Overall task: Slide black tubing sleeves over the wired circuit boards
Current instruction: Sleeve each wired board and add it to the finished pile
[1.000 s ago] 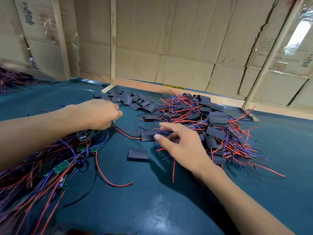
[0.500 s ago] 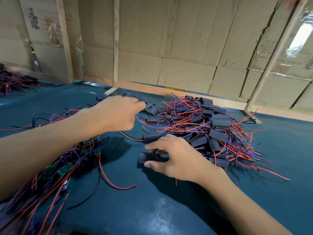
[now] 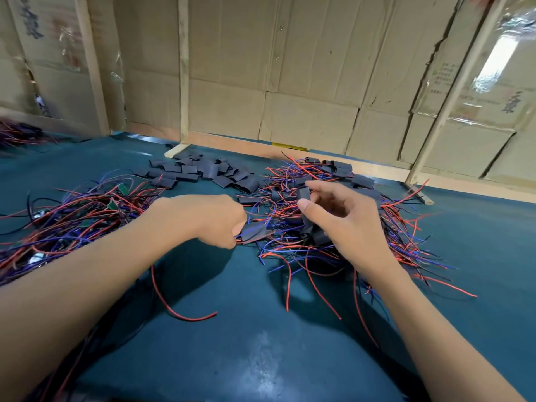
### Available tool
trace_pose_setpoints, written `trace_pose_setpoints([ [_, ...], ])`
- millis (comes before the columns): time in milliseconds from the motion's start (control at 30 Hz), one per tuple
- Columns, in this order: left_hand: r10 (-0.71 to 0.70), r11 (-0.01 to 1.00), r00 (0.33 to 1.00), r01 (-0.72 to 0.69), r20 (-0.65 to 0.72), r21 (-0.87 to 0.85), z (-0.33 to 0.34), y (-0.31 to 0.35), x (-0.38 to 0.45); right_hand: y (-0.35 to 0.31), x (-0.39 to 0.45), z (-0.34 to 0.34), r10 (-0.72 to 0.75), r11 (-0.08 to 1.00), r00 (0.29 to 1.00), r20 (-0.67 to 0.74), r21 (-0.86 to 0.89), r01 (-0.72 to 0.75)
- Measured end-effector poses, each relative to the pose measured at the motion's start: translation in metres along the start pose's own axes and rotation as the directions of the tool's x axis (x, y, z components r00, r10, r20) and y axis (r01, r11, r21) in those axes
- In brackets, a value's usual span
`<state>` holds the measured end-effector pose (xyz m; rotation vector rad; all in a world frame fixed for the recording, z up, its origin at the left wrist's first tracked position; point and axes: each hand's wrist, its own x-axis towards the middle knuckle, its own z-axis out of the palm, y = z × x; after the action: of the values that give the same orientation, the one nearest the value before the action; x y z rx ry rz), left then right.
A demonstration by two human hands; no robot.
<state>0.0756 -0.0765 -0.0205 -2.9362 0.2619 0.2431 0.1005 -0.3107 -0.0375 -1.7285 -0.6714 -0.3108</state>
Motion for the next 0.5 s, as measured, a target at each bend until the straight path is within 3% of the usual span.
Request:
trace_pose_setpoints([
  [167, -0.043, 0.986, 0.999, 0.042, -0.001, -0.160, -0.012, -0.009, -0.010, 0.002, 0.000, 0.007, 0.029, 1.000, 0.998, -0.059, 0.010, -0.028],
  [300, -0.041, 0.987, 0.998, 0.048, 0.044, -0.154, -0.021, -0.016, -0.012, 0.000, 0.003, 0.006, 0.076, 0.995, 0.994, -0.084, 0.072, -0.070],
  [500, 0.102, 0.959, 0.986, -0.132, -0.131, -0.250, 0.004, 0.009, -0.004, 0.003, 0.002, 0.007, 0.099, 0.994, 0.989, -0.110, 0.061, -0.093],
])
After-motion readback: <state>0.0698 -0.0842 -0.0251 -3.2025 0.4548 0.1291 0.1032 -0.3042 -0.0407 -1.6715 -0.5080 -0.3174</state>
